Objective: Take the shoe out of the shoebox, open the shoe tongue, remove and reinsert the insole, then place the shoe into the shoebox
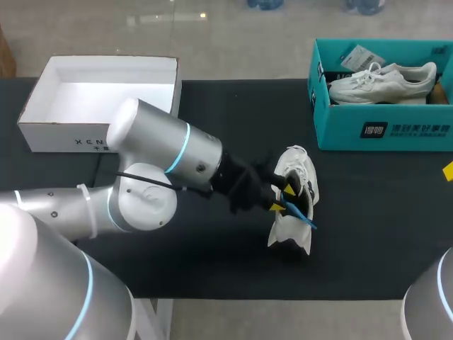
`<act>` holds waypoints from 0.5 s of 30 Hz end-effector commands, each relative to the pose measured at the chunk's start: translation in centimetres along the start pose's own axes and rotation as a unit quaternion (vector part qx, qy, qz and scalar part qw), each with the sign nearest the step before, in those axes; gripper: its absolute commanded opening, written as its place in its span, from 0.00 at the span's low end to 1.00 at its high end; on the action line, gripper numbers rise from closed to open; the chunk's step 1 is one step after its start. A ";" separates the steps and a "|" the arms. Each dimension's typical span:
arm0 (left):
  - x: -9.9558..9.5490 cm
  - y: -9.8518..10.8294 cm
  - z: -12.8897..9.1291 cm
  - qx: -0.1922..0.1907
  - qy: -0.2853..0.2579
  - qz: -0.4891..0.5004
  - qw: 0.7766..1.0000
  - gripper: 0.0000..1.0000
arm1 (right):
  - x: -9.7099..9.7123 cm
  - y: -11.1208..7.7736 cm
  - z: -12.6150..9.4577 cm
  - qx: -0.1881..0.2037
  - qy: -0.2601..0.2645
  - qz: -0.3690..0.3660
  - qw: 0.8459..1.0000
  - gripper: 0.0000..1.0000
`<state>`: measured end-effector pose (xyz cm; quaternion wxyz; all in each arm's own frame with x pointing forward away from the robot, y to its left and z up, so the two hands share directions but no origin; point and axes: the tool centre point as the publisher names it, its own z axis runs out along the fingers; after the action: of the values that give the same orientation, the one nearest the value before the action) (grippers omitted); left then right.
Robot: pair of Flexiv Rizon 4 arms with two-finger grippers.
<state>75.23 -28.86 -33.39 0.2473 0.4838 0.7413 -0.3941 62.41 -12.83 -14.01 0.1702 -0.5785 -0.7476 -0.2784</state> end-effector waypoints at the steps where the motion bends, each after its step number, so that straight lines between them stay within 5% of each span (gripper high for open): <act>1: -0.2 -0.8 -1.3 0.006 -0.021 -0.006 1.000 1.00 | 0.1 -0.9 0.1 -0.039 -0.002 0.000 0.999 1.00; 15: -0.3 -0.5 -2.0 0.007 -0.028 -0.076 0.997 1.00 | 0.1 -0.9 0.1 -0.039 -0.002 0.000 0.999 1.00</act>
<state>74.77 -27.22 -31.77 0.2409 0.4176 0.7608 -0.4346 62.40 -12.84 -14.00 0.1701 -0.5785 -0.7476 -0.2785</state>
